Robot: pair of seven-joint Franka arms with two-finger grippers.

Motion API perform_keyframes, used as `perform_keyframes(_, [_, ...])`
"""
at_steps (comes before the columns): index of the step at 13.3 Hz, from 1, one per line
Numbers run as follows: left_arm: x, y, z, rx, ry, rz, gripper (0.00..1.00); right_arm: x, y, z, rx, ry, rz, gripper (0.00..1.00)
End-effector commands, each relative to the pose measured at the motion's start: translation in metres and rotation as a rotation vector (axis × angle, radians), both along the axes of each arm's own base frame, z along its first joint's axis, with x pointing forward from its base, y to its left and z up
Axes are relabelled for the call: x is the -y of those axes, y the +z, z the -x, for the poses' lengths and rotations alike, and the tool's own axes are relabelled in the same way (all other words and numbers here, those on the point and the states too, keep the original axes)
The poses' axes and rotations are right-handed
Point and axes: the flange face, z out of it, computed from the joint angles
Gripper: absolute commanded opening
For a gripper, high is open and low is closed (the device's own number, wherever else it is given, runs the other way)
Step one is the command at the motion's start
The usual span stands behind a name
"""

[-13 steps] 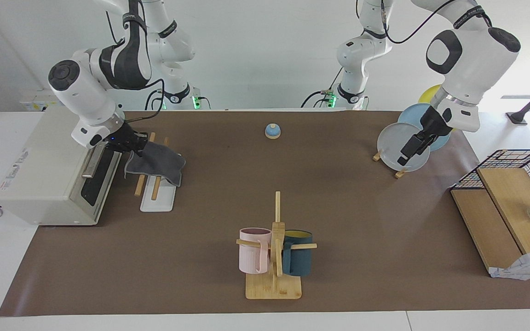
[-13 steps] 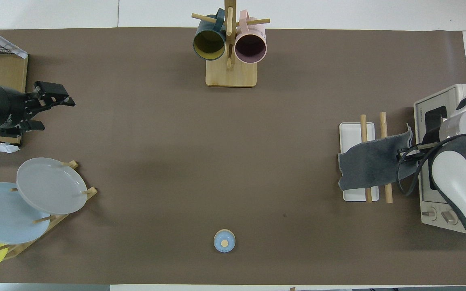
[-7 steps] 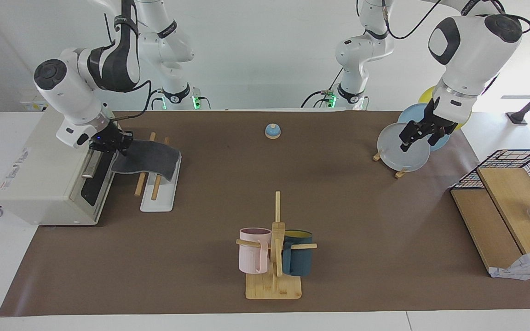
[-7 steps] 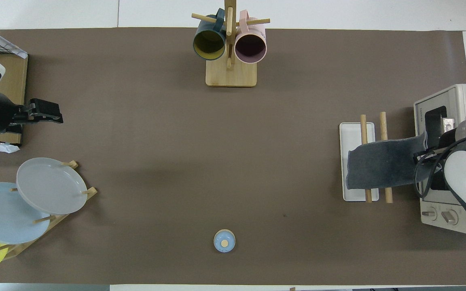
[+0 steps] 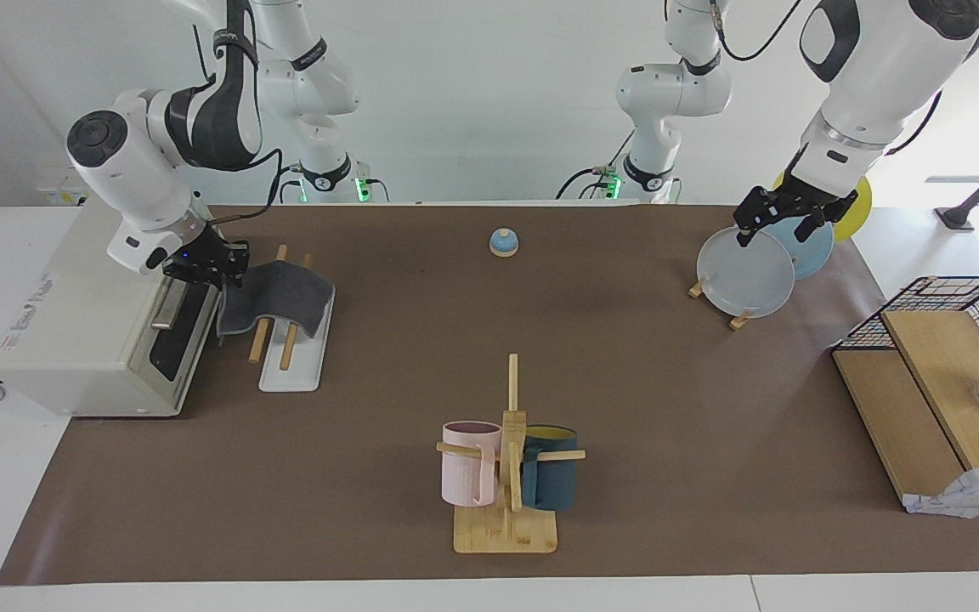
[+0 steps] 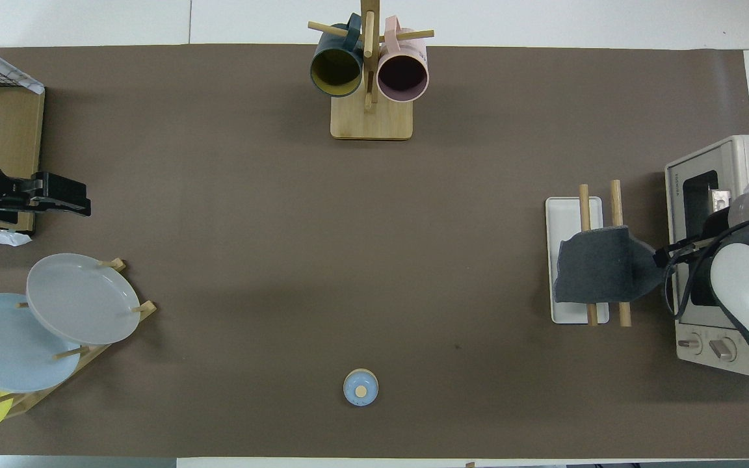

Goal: Fold towel and hang on rack

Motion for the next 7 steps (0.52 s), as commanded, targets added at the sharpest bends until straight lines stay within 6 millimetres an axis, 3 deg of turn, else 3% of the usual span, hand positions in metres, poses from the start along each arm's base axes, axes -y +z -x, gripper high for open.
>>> perform_keyframes(1, [0.0, -0.009, 0.0, -0.033, -0.028, -0.021, 1.0, 0.001, 0.003, 0.005, 0.014, 0.009, 0.016, 1.0])
perform_keyframes(7, [0.006, -0.007, -0.005, -0.034, -0.065, -0.02, 1.0, 0.01, 0.019, 0.0, 0.038, -0.01, 0.02, 1.0])
